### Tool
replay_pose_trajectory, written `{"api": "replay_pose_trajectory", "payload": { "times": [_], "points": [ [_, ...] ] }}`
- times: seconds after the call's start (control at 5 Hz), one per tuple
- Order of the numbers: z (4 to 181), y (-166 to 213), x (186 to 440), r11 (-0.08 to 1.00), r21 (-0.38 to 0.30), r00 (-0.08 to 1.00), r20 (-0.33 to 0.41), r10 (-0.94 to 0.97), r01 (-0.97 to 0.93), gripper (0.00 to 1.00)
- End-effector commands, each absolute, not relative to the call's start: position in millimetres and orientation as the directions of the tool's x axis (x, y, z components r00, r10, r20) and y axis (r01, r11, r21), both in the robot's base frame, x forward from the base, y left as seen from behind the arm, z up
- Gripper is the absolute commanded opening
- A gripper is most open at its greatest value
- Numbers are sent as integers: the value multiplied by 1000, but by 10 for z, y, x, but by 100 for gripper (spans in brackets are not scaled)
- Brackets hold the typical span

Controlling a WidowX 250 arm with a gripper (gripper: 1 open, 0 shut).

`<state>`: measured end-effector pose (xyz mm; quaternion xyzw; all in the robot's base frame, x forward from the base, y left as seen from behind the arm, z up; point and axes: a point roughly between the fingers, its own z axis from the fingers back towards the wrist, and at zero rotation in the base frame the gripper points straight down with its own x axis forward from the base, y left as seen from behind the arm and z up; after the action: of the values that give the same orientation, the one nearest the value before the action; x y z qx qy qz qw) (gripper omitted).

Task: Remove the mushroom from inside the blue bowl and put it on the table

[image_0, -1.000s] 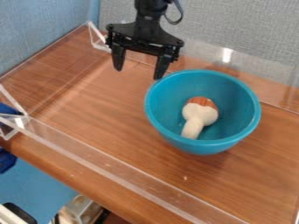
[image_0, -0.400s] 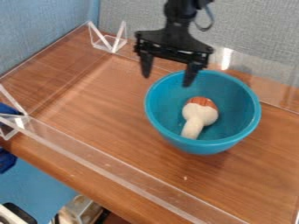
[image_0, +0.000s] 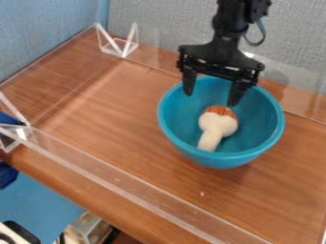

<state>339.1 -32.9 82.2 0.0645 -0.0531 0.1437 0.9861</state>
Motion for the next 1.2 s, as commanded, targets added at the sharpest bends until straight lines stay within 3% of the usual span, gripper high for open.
{"api": "replay_pose_trajectory", "payload": {
  "times": [0.0, 0.2, 0.6, 1.0],
  "points": [
    [801, -340, 3432, 945, 81, 939, 165, 302, -318, 100],
    [574, -293, 3391, 934, 85, 931, 148, 333, -348, 0],
    [1111, -156, 3552, 895, -8, 878, 191, 439, -446, 0],
    [983, -112, 3551, 889, -10, 876, 164, 454, -459, 0]
  ]
}}
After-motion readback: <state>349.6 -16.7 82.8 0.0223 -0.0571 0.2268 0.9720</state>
